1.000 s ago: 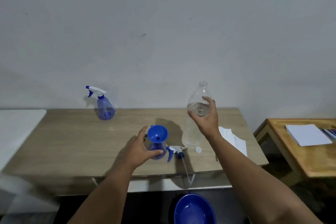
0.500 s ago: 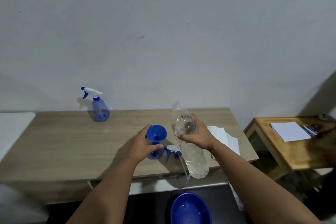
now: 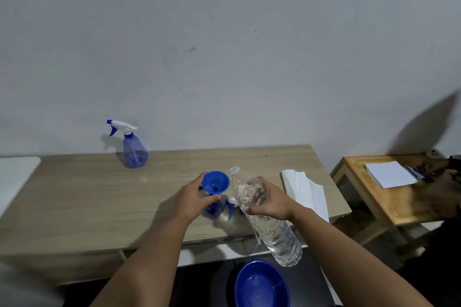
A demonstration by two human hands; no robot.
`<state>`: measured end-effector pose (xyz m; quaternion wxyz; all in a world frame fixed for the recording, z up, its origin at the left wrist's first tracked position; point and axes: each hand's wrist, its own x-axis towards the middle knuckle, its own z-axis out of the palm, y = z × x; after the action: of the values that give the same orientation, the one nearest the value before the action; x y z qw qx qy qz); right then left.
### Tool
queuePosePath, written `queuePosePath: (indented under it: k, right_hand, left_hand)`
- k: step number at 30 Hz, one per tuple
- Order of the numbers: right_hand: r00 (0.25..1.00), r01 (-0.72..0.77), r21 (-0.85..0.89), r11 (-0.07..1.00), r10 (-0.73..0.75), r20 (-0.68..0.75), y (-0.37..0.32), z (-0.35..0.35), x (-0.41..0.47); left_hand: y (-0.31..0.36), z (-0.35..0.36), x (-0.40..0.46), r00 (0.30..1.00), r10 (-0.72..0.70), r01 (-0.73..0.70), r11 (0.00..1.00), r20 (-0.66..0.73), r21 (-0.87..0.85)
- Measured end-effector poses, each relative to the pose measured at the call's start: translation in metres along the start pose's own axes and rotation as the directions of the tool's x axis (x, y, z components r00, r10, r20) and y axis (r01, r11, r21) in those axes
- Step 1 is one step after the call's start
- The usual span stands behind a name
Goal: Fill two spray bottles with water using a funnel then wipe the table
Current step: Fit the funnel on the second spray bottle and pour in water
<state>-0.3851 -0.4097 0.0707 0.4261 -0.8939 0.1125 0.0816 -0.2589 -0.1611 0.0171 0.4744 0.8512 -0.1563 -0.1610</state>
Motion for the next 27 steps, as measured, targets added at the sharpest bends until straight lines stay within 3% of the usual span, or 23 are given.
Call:
queuePosePath:
  k: [27]
  right_hand:
    - [0.983, -0.079, -0.172, 0.982, 0.106, 0.153, -0.008, -0.005, 0.010]
  left_hand:
    - [0.004, -0.002, 0.008, 1.000, -0.012, 0.012, 1.000, 0.020, -0.002]
